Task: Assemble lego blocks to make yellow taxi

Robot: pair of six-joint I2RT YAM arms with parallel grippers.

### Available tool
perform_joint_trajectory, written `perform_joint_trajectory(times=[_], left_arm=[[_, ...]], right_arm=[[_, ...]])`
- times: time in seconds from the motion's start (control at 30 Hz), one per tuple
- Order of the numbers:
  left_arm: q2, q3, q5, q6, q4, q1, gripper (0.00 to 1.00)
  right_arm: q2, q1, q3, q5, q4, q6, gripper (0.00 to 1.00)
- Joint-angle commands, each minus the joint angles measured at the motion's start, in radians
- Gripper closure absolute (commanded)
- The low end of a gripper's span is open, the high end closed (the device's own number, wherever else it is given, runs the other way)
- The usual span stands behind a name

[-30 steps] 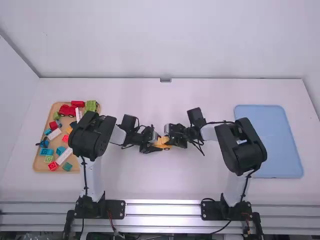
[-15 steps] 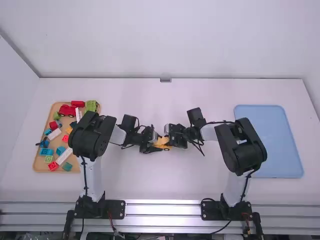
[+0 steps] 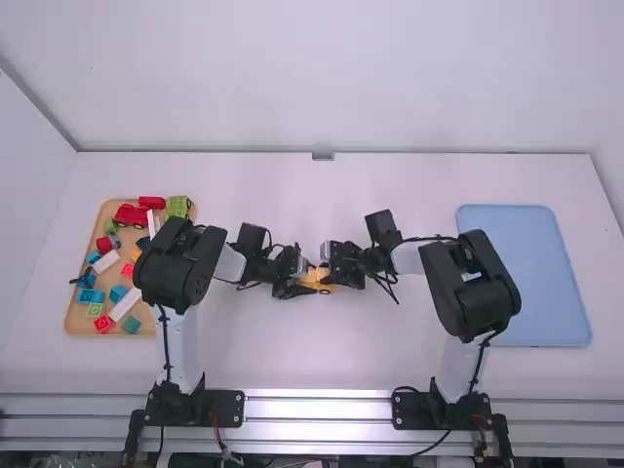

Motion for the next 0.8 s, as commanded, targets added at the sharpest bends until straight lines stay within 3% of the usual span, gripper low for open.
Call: perform_joint_trajectory(times=[0.0, 0.3, 0.77], left_arm=[[0.019, 0.011, -0.032, -0.003, -0.008, -0.004, 0.45], [0.019, 0.012, -0.035, -0.023, 0.016, -0.004, 0.5], [0.019, 0.011, -0.034, -0.038, 0.028, -0.004, 0.5]], right_arm=[[0.012, 0.008, 0.01, 0.008, -0.006, 0.043, 0.78], [0.012, 0.008, 0.087, 0.007, -0.159, 0.035, 0.8], [0.013, 0.008, 0.084, 0.012, -0.163, 0.029, 0.79]])
